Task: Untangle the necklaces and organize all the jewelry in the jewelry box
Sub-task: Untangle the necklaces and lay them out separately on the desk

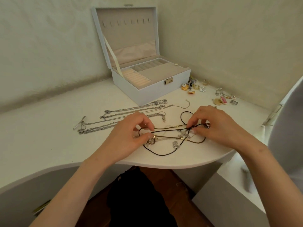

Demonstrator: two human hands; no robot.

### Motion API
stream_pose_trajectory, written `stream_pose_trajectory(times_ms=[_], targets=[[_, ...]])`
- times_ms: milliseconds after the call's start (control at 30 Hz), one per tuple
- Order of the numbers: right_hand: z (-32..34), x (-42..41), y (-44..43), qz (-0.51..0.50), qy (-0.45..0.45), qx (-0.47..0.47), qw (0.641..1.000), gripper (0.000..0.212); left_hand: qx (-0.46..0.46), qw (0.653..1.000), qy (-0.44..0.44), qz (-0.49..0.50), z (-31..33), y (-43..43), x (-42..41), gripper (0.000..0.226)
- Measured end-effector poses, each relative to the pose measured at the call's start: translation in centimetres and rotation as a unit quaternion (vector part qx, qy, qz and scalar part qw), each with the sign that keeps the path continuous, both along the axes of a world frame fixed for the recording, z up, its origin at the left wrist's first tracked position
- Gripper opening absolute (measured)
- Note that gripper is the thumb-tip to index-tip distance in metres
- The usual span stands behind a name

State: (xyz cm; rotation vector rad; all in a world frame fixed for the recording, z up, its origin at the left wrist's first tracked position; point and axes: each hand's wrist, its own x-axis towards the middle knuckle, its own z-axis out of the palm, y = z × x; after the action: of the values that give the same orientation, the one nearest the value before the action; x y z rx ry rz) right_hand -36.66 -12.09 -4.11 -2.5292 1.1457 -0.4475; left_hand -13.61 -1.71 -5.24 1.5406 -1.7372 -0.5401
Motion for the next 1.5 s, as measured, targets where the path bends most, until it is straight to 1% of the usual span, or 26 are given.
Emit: stream_pose_trajectory(times_ms=[100,233,300,333,400,467,500,600,733,800,867,933,1067,1167,1233,1367,1433,1500], targets=[[0.2,-0.2,0.1,-0.009,0.013,-0.005,1.000,0.015,0.008,0.999,-0.040,0.014,-0.6,0.5,0.3,0.012],[0.6,-0.2,0.2,-0.022,0.039,-0.007,0.999,0.015,0.013,0.999,-0.038,0.031,-0.9,1.2,1.0,0.016],[0.7,0.0,0.5,-0.031,0.052,-0.026,0.998,0.013,0.016,0.999,-0.032,0.030,-0.7,1.4,1.3,0.015],[0.7,0.2,0.7,-0.029,0.040,-0.036,0.998,0.015,0.017,0.999,-0.029,0.030,-0.7,1.5,1.4,0.015],[0.8,1.0,1.7,0.002,-0.030,-0.028,0.999,0.020,0.013,0.999,-0.026,0.030,-0.6,1.5,1.3,0.017],[0.8,2.2,3.1,0.049,-0.088,0.004,0.995,0.017,0.012,0.999,-0.020,0.034,-0.4,1.5,0.9,0.017],[0.6,2.9,3.7,0.069,-0.096,0.010,0.993,0.014,0.012,0.999,-0.011,0.036,-0.4,1.4,0.8,0.016],[-0.2,4.9,4.4,0.085,-0.082,-0.015,0.993,0.006,0.016,0.998,0.049,0.037,-0.5,1.2,0.6,0.014],[-0.6,5.9,4.4,0.060,-0.069,0.006,0.996,0.022,0.038,0.981,0.191,0.002,-0.1,1.0,0.3,0.008],[-0.6,6.2,4.4,0.052,-0.077,0.015,0.996,0.024,0.049,0.967,0.249,-0.016,0.2,1.1,0.2,0.005],[-0.5,6.4,4.3,0.041,-0.094,0.025,0.994,0.024,0.053,0.955,0.290,-0.023,0.5,1.0,0.2,0.004],[-0.4,6.5,4.3,0.037,-0.121,0.047,0.991,0.025,0.043,0.952,0.301,-0.018,0.6,0.9,0.2,0.005],[0.0,6.1,4.1,0.033,-0.181,0.110,0.977,0.015,0.019,0.962,0.271,0.009,0.6,0.6,0.3,0.006],[0.2,5.7,4.1,0.045,-0.243,0.172,0.954,0.013,0.021,0.963,0.267,0.011,0.7,0.5,0.2,0.005],[0.5,5.4,4.2,0.052,-0.286,0.214,0.933,0.013,0.028,0.958,0.286,0.005,0.8,0.4,0.0,0.008],[1.1,5.1,4.4,0.073,-0.341,0.263,0.899,0.011,0.050,0.929,0.367,-0.002,1.2,0.4,-0.3,0.020],[1.2,4.9,4.3,0.072,-0.357,0.274,0.890,0.009,0.058,0.922,0.383,-0.003,1.3,0.3,-0.4,0.020],[1.3,4.8,4.2,0.069,-0.359,0.276,0.889,0.007,0.060,0.919,0.391,-0.004,1.3,0.3,-0.4,0.018]])
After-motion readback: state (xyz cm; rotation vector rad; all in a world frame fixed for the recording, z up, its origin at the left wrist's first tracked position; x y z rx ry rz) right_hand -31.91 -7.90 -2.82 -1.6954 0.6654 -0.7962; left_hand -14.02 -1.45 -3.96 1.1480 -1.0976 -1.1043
